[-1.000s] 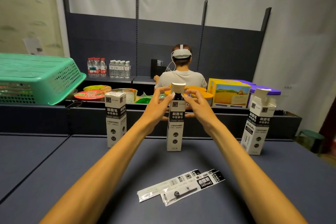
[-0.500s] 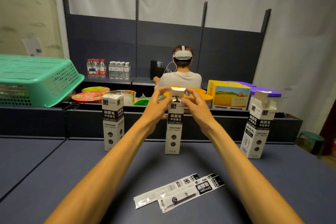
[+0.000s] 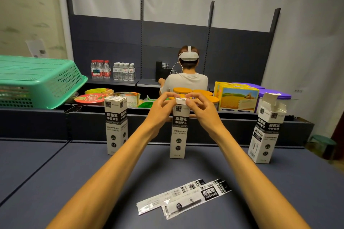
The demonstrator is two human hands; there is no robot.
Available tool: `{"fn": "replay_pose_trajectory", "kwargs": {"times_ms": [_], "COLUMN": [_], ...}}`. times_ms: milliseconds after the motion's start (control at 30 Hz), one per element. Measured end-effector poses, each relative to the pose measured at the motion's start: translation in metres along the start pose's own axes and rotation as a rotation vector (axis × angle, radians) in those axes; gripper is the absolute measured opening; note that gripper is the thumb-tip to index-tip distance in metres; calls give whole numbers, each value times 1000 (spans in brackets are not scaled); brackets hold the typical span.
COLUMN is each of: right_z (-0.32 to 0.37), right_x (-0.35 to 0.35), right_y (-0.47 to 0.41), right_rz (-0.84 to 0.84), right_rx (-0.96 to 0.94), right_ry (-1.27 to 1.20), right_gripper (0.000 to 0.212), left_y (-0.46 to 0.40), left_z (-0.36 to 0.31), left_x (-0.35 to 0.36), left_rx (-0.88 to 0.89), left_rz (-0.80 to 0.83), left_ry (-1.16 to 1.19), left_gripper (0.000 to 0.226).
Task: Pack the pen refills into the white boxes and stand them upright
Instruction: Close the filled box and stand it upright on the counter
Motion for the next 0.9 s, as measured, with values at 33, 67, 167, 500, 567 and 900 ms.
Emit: {"fn": "replay_pose_trajectory", "kwargs": {"times_ms": [33, 67, 167, 500, 567, 900], "right_z": [0, 1, 6, 11, 11, 0], "right_x": [0, 1, 2, 1, 1, -2], "right_y": [0, 0, 0, 1, 2, 7], "right_rz": [11, 21, 36, 38, 46, 5], "right_rx": [-12, -24, -53, -103, -109, 32], "right_ry": [10, 20, 60, 109, 99, -63], "right_gripper": [17, 15, 12, 11, 11, 18], "left_y": [0, 1, 1, 3, 3, 9], "left_z": [0, 1, 0, -2, -3, 0], "left_x": [0, 0, -1, 2, 2, 6], "left_rx": [-1, 0, 14, 61, 75, 74], "left_rz": [5, 11, 18, 22, 35, 42], "left_ry": [6, 12, 15, 15, 8, 47], "left_gripper": [15, 15, 15, 21, 20, 22]}}
Point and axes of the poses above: each hand's wrist, its own y-axis away from the middle knuckle, its own x-axis out of the palm, z = x × y, the point moved 8 cm from there along -y, towards the middle knuckle, and after that the axes turned 2 degrees about -x, right-handed, at the moved point
